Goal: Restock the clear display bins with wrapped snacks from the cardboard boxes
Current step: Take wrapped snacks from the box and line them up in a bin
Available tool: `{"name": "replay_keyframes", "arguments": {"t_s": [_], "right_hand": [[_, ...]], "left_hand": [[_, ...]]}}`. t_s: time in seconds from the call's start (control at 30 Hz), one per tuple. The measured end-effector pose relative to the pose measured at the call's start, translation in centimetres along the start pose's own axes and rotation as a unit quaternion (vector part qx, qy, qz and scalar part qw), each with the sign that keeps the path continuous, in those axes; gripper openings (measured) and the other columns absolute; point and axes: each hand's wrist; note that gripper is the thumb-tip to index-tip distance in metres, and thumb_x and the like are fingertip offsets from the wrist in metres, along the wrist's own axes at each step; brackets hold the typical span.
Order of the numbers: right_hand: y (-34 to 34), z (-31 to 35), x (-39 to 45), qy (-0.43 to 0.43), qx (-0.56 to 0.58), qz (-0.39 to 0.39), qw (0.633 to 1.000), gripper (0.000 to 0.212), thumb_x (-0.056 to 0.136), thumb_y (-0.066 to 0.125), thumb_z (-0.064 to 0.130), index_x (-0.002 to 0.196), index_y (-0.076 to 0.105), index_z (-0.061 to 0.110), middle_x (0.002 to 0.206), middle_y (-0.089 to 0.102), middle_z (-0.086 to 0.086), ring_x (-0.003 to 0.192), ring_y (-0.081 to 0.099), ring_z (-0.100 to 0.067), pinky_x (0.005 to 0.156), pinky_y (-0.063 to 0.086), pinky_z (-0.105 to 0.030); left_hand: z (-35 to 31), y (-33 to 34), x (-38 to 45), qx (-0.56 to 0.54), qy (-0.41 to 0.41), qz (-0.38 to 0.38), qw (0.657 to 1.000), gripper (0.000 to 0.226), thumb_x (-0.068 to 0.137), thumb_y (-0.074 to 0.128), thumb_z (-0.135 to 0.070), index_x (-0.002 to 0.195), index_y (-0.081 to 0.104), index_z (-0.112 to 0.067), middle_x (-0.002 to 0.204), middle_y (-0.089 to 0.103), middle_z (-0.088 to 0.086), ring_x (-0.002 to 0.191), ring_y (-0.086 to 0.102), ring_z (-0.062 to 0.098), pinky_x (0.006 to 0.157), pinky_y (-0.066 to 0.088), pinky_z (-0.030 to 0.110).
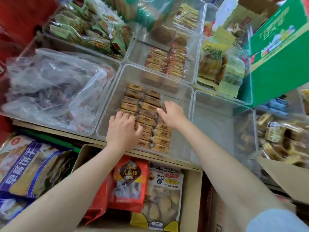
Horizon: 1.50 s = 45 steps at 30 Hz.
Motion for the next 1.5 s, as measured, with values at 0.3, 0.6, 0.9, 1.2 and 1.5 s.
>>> {"name": "replay_keyframes", "arguments": {"t_s": [0.3, 0.6, 0.9, 1.2, 1.5], "right_hand": [[-7.9, -9.8, -23.8, -0.080, 0.114, -0.159, 0.977, 0.021, 0.100, 0.050, 0.026, 0.092, 0.066, 0.016, 0.078, 0.065, 0.000, 0.074, 0.059, -0.021, 0.071, 0.046, -0.040], [-2.8, -27.1, -38.8, 0.059, 0.173, -0.300, 0.936, 0.024, 0.099, 0.052, 0.023, 0.076, 0.051, 0.018, 0.061, 0.048, 0.008, 0.059, 0.046, -0.012, 0.055, 0.030, -0.032], [9.5, -36.6, -38.1, 0.099, -0.030, 0.291, 0.951, 0.032, 0.096, 0.060, 0.029, 0.126, 0.061, 0.017, 0.123, 0.063, -0.003, 0.100, 0.062, -0.024, 0.084, 0.055, -0.034], [0.2, -37.1, -37.4, 0.071, 0.265, 0.265, 0.924, 0.027, 0.095, 0.065, 0.022, 0.122, 0.064, 0.022, 0.113, 0.068, -0.006, 0.100, 0.069, -0.026, 0.079, 0.059, -0.036], [-9.3, -29.4, -36.1, -0.119, 0.624, 0.245, 0.732, 0.045, 0.092, 0.060, 0.033, 0.131, 0.058, 0.010, 0.111, 0.060, -0.016, 0.083, 0.057, -0.024, 0.056, 0.043, -0.025]], "left_hand": [[-9.2, -0.5, -6.1, -0.181, 0.028, 0.025, 0.983, 0.033, 0.095, 0.059, -0.027, 0.121, 0.067, -0.009, 0.126, 0.062, 0.010, 0.118, 0.052, 0.030, 0.096, 0.042, 0.044], [-33.1, 1.5, -23.4, -0.448, 0.162, 0.257, 0.841, 0.094, 0.081, 0.069, -0.064, 0.156, 0.021, -0.033, 0.157, 0.024, -0.018, 0.143, 0.024, -0.001, 0.117, 0.025, 0.028], [-36.0, 2.9, -25.0, -0.508, 0.082, 0.221, 0.828, 0.092, 0.076, 0.070, -0.046, 0.152, 0.017, -0.051, 0.161, 0.027, -0.015, 0.145, 0.028, 0.004, 0.118, 0.034, 0.048], [-36.0, 1.5, -25.4, -0.485, 0.062, 0.219, 0.845, 0.093, 0.077, 0.067, -0.048, 0.155, 0.018, -0.047, 0.161, 0.027, -0.018, 0.142, 0.031, 0.004, 0.105, 0.043, 0.027], [-27.0, -0.2, -20.8, -0.461, -0.046, 0.100, 0.880, 0.059, 0.091, 0.066, -0.042, 0.146, 0.046, -0.033, 0.139, 0.048, -0.010, 0.126, 0.051, 0.011, 0.102, 0.049, 0.035]]}}
Point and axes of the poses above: each hand's wrist, its own x-axis towards the middle knuckle, its own y-axis out of the palm, z = x × y
